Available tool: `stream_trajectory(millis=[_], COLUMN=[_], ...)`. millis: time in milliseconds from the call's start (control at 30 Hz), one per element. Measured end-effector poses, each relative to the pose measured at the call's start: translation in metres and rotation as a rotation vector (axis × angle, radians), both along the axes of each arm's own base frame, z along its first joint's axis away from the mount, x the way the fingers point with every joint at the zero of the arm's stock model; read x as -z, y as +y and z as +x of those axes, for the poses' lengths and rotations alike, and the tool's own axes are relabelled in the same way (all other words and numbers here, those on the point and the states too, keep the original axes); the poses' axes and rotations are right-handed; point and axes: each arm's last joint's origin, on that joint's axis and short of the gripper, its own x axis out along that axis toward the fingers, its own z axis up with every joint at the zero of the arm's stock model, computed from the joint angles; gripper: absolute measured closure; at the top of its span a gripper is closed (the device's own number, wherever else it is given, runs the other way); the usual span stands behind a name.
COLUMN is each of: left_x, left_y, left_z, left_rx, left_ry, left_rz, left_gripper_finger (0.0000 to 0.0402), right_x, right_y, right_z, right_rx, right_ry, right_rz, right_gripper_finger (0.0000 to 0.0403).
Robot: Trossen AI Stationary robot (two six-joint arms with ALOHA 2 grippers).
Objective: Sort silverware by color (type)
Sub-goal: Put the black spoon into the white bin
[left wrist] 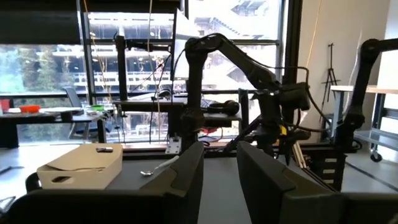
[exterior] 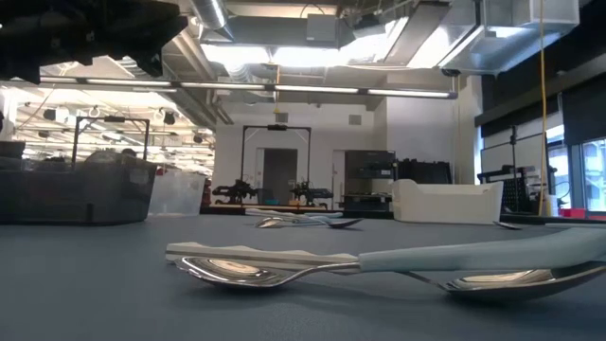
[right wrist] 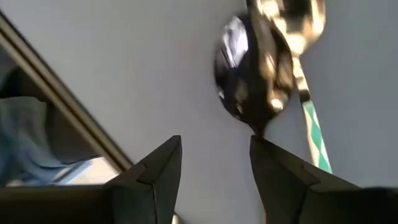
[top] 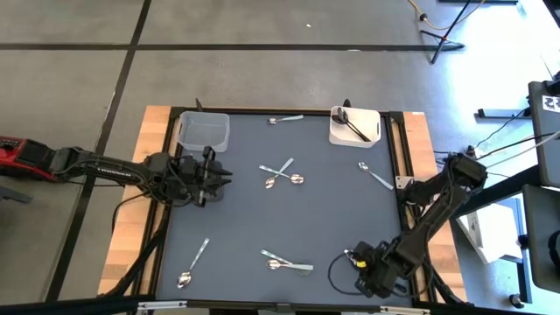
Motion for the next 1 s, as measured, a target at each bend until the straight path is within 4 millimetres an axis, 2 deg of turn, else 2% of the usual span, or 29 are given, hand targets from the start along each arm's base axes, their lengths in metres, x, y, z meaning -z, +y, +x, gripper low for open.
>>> stream_trajectory(millis=[367,567,667,900,1000], left_x=[-0.006,-0.006,-0.006,-0.006,-0.006], left_y=[0.001,0.001,0.0,0.0,0.0], left_z=[-0.001,-0.001,-0.001,-0.001,-0.001], left_rx=[-0.045,-0.022,-0.013,-0.011,-0.01], left_ry=[-0.067,-0.07,-0.07,-0.066,-0.066], left_rz=[0.01,0.014,0.016,0.012,0.011], left_gripper_finger=[0.031,0.031,0.031,0.031,0.031], right_x=[0.023,0.034,0.035,0.035,0.035], right_y=[0.005,0.005,0.005,0.006,0.007], right_z=[-0.012,-0.011,-0.011,-0.009,-0.009], right_rx=[0.041,-0.072,-0.085,-0.156,-0.199], right_ry=[0.107,0.128,0.124,0.07,0.043], right_rz=[-0.11,-0.172,-0.178,-0.192,-0.197], right_gripper_finger=[0.0221,0.0227,0.0259,0.0387,0.0389])
